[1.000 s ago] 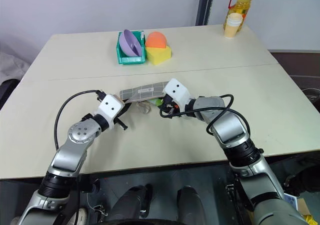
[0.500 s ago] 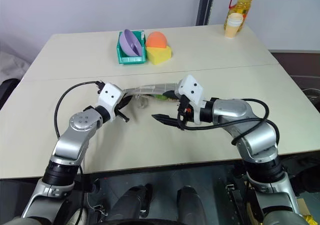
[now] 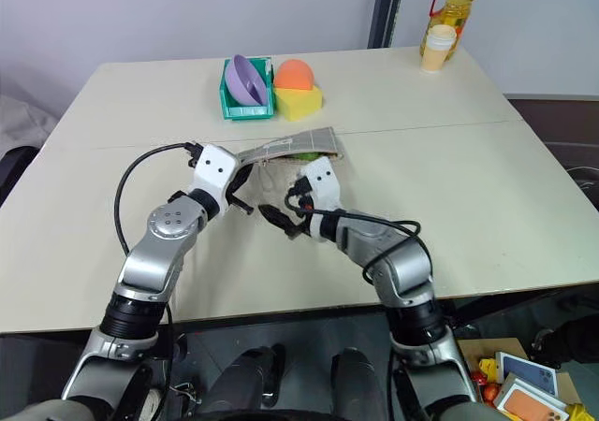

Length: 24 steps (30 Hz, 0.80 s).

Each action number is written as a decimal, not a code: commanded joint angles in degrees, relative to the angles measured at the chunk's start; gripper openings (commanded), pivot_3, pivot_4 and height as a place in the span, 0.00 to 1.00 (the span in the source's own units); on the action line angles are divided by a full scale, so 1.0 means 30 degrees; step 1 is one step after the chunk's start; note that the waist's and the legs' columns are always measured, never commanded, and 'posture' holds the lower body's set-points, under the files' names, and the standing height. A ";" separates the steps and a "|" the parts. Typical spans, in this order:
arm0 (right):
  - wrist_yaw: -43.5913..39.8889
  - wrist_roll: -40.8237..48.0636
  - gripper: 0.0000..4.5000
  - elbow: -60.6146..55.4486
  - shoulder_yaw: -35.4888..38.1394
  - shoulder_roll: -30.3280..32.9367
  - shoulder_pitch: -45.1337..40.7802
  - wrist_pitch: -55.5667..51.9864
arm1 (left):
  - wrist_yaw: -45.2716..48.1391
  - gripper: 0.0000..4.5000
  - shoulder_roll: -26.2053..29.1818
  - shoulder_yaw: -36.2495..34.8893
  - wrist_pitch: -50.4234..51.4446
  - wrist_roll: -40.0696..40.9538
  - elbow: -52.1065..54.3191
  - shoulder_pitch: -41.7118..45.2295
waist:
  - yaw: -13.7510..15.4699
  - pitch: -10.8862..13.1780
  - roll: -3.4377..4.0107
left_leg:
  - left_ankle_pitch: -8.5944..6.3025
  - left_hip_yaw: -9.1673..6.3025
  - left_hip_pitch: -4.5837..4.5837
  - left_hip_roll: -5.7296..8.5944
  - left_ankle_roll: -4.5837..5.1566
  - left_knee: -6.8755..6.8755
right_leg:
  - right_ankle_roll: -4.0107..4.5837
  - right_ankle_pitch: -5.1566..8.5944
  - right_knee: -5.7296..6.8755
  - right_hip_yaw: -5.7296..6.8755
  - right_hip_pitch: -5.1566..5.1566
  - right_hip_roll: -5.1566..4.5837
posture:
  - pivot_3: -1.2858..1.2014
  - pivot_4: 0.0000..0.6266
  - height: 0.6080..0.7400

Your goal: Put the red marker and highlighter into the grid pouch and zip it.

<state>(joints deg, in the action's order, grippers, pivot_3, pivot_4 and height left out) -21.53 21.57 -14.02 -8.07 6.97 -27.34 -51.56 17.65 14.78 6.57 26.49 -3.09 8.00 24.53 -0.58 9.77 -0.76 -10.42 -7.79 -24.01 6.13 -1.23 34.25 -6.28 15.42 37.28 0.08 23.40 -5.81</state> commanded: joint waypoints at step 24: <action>0.1565 -0.1900 0.02 0.1888 0.0322 -0.0279 -0.1130 0.3726 | -0.1056 0.00 0.0089 -0.0541 -0.0781 -0.0367 0.1059 -0.0432 | -0.0081 0.0000 0.0005 | 0.0004 0.0000 0.0004 -0.0008 -0.0007 -0.0008 | 0.0010 -0.0006 0.0053 -0.0017 0.0026 0.0025 | 0.52 0.24 1.00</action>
<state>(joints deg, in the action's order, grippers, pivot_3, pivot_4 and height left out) -17.56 18.77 -6.48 -9.64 2.85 -31.98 -40.80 16.29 13.30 9.26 25.59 -3.25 9.49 22.60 -0.82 9.77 -0.74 -10.41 -7.79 -24.00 6.11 -1.25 34.22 -6.25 15.40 37.44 0.03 23.48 -5.73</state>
